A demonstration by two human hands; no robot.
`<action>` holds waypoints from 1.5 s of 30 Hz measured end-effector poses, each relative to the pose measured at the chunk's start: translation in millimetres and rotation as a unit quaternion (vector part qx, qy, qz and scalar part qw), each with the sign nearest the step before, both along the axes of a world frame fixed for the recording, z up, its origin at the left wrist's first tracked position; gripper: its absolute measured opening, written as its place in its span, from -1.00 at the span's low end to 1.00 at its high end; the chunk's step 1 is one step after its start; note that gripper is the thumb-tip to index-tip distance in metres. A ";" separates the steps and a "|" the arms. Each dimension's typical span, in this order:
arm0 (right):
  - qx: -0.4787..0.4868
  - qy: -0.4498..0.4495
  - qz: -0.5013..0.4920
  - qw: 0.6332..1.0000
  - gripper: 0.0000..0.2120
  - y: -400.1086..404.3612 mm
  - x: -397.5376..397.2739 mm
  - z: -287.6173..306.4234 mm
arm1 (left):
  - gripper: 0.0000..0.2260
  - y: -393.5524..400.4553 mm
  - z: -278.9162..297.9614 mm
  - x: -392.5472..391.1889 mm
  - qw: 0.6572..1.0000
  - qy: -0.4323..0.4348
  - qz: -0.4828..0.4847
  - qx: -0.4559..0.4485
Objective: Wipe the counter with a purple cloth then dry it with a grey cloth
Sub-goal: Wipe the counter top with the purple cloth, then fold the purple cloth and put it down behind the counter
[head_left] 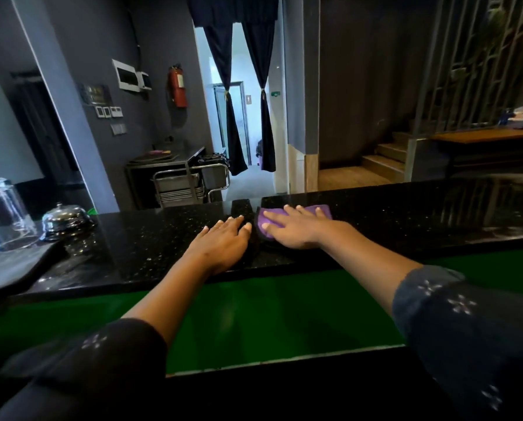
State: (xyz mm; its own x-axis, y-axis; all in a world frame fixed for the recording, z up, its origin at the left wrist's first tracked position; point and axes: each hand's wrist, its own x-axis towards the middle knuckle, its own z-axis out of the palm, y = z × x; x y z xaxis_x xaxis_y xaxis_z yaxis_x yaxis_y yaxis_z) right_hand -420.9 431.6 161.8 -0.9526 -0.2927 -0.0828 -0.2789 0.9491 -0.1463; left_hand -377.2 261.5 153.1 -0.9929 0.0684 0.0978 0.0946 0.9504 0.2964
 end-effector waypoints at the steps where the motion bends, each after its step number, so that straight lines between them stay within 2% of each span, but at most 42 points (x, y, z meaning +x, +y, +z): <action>1: 0.000 0.004 0.015 1.000 -0.44 0.8 12.1 -2.5 | -0.51 0.1 1.0 4.5 1.000 0.013 -0.003 0.020; 5: 0.003 0.010 0.040 0.999 -0.45 11.1 49.5 -4.7 | -0.55 1.6 5.5 25.5 0.995 0.080 -0.033 0.047; 7: -0.012 0.006 0.049 0.999 -0.43 15.6 60.6 -0.7 | -0.53 5.0 5.8 34.7 0.995 0.077 -0.028 0.058; 11: -0.157 0.053 0.024 0.986 -0.46 32.0 70.9 11.1 | -0.39 15.7 10.0 45.6 0.996 0.026 -0.014 0.089; 13: -0.140 0.067 -0.023 0.988 -0.45 46.0 70.8 12.4 | -0.34 24.7 13.9 47.5 0.997 0.019 -0.003 0.078; 16: -0.060 0.018 -0.112 0.992 -0.42 59.2 75.4 1.5 | -0.28 39.6 9.8 49.6 0.999 -0.026 0.026 0.015; 18: -0.042 0.019 -0.134 0.990 -0.43 57.1 79.3 -5.7 | -0.29 44.8 5.3 49.6 0.998 -0.041 0.040 -0.018; 23: -0.032 0.002 -0.115 0.993 -0.45 48.6 92.6 -1.1 | -0.40 41.1 4.0 58.4 1.000 -0.020 0.015 -0.007; 29: -0.002 0.040 -0.088 0.995 -0.47 38.3 120.5 0.1 | -0.50 44.1 -0.8 90.8 0.999 0.037 0.026 0.004; 31: -0.047 0.074 -0.095 0.992 -0.51 34.6 128.1 -0.5 | -0.59 46.5 1.4 100.7 0.996 0.070 0.042 0.021; 34: -0.246 0.152 -0.123 0.949 -0.58 26.4 145.7 -7.4 | -0.73 50.7 6.7 117.8 0.980 0.094 0.050 0.165; 38: -0.465 0.156 -0.128 0.862 -0.55 20.1 167.9 -6.2 | -0.80 45.2 22.2 133.0 0.916 0.084 0.000 0.392; 41: -0.589 0.143 -0.116 0.787 -0.51 22.6 179.4 3.8 | -0.82 26.4 36.8 143.4 0.851 0.090 -0.026 0.517; 43: -0.639 0.141 -0.084 0.752 -0.49 22.8 187.9 13.1 | -0.80 11.2 47.4 154.1 0.799 0.081 -0.049 0.593; 45: -0.676 0.144 -0.048 0.721 -0.49 18.6 197.3 21.5 | -0.75 -4.5 54.5 166.8 0.777 0.084 -0.060 0.621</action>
